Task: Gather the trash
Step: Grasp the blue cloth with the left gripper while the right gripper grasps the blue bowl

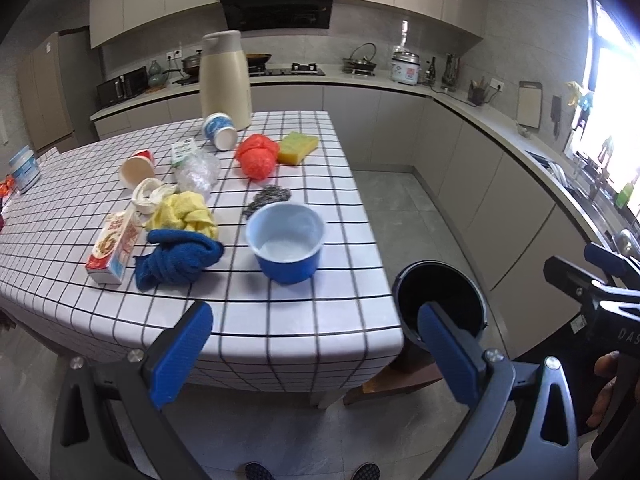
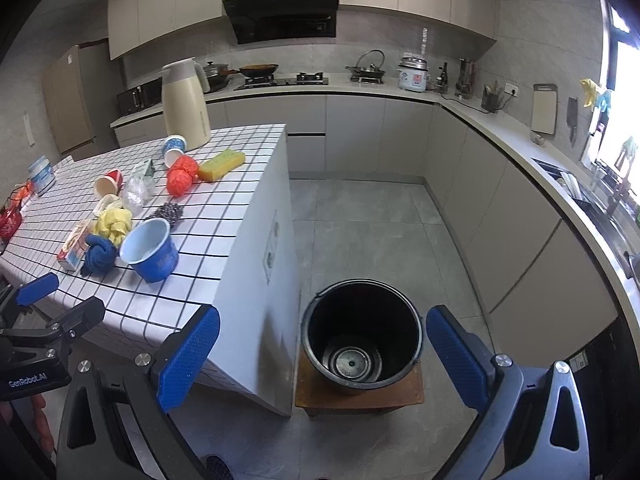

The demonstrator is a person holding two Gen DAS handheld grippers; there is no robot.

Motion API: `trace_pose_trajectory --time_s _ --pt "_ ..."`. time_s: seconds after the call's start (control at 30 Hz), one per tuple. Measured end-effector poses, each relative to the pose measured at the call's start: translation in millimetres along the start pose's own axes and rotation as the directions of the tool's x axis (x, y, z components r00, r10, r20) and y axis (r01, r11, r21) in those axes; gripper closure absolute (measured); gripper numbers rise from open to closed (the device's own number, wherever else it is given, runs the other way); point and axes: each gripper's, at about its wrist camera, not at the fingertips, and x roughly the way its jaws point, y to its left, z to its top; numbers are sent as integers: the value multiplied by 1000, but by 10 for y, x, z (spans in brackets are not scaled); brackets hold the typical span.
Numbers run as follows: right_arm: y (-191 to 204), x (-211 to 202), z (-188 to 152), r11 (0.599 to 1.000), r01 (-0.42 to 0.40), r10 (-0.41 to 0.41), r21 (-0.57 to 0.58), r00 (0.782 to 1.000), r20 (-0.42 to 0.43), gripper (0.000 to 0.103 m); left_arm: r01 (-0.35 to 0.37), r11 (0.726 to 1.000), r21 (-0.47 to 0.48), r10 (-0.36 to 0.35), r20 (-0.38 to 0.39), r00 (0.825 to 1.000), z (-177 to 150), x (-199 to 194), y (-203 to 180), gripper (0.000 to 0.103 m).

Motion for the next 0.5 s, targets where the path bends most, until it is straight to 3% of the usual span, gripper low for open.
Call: trace_pose_trajectory --time_s 0.2,0.27,0.4,0.5 --pt "313 161 27 995 -58 63 -81 996 57 0 -12 994 -108 10 -14 1000 -50 62 544 0" --pt "430 238 53 993 -71 74 -94 997 27 0 -20 992 -126 16 -29 999 -71 108 691 1" --pt "595 471 110 992 -126 124 -25 990 -73 0 -46 990 -136 41 -41 998 -87 207 979 17" --pt "752 595 130 988 -155 153 -19 984 -96 0 -48 990 -134 42 -49 998 -66 326 1136 18"
